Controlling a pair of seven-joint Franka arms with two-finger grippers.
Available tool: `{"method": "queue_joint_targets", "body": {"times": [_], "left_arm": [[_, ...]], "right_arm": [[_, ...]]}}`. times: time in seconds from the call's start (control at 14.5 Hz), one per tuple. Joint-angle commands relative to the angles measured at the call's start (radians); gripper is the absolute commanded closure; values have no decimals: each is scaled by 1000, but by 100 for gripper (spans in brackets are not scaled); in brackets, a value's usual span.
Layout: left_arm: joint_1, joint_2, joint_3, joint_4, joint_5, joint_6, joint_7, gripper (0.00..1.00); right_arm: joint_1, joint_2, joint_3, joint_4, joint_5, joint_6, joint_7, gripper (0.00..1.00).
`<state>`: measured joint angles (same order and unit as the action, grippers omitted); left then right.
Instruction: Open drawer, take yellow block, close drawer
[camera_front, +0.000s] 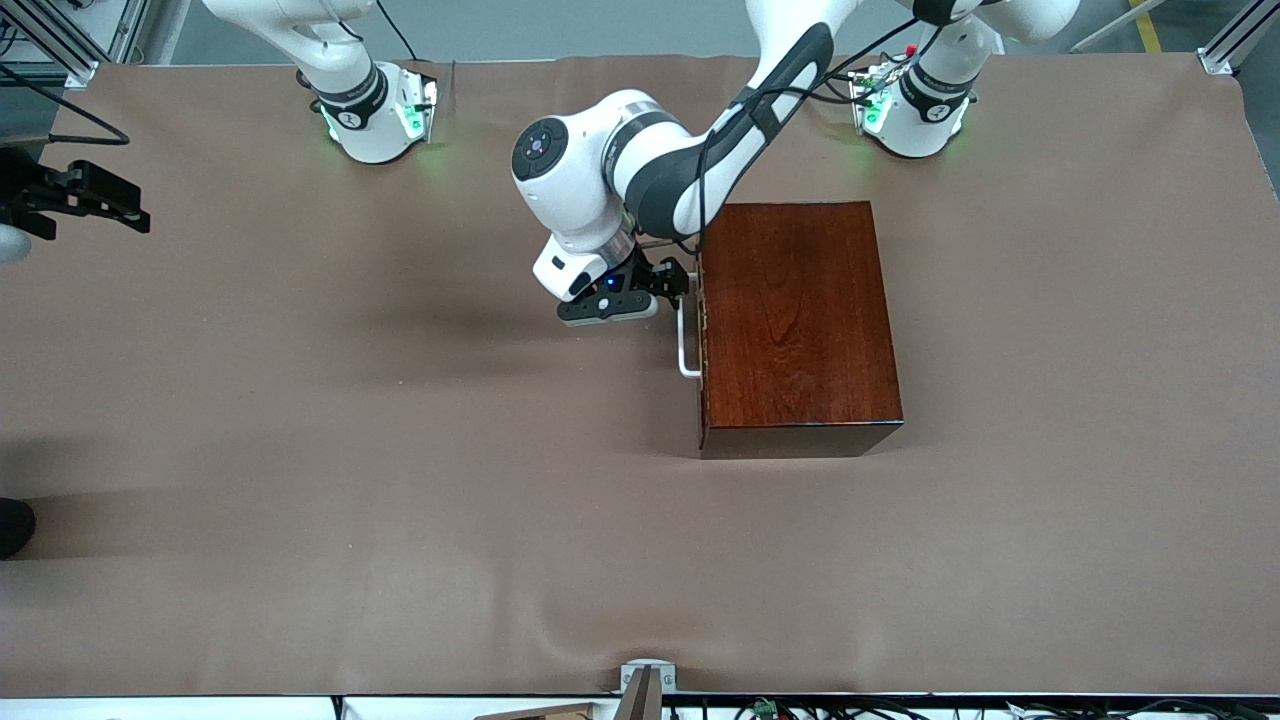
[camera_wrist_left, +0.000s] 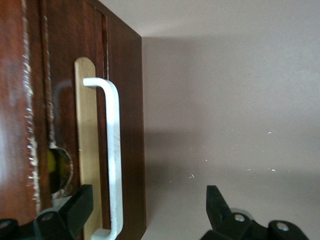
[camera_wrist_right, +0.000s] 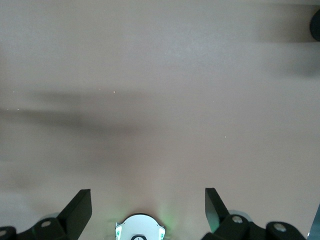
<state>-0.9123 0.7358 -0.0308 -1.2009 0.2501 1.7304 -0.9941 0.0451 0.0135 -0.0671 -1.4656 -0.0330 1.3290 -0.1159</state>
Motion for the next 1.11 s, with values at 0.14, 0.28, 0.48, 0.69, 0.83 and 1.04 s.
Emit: {"method": "queue_joint_targets", "body": {"times": [0.14,0.28,0.48,0.69,0.83,1.04], "left_arm": [[-8,44,11,15,35,-38,-41,0],[-7,47,11,9,37,-55,-41,0],[-7,68,12,9,35,-55,-44,0],[-8,88,22,23,31,-17,-58,0],[-8,90,22,24,26,34,-87,0],[-14,88,9,37,20,107,-129,0]], "right_arm": [[-2,6,4,2,8,-1,-4,0],[-2,8,4,2,7,-1,-4,0],[-1,8,4,2,7,-2,-5,0],[-1,8,4,1,7,-4,-5,0],[-2,8,4,1,7,-4,-7,0],[-7,10,4,2,7,-1,-5,0]]}}
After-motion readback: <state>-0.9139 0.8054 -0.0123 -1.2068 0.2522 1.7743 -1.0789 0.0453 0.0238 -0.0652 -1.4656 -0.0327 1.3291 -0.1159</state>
